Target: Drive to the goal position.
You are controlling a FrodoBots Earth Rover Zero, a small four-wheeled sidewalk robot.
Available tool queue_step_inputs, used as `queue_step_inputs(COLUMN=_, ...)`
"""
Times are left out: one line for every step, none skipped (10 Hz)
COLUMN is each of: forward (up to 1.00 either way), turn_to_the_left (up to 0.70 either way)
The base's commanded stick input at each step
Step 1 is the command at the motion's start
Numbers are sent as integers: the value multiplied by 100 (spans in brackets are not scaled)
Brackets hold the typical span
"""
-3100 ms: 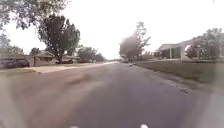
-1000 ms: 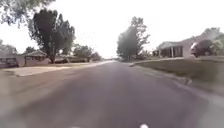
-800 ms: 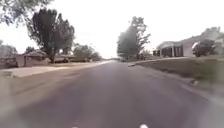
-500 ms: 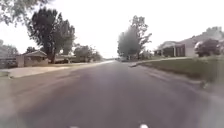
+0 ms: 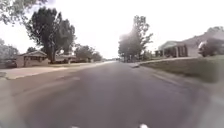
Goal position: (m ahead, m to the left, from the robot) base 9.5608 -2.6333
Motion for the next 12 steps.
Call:
queue_step_inputs(forward=100, turn_to_the_left=0)
queue_step_inputs(forward=100, turn_to_the_left=-9)
queue_step_inputs(forward=100, turn_to_the_left=-28)
queue_step_inputs(forward=100, turn_to_the_left=-36)
queue_step_inputs(forward=100, turn_to_the_left=-36)
queue_step_inputs(forward=100, turn_to_the_left=-27)
queue_step_inputs(forward=100, turn_to_the_left=-7)
queue_step_inputs(forward=100, turn_to_the_left=0)
queue_step_inputs(forward=100, turn_to_the_left=0)
queue_step_inputs(forward=100, turn_to_the_left=0)
queue_step_inputs(forward=100, turn_to_the_left=0)
queue_step_inputs(forward=100, turn_to_the_left=0)
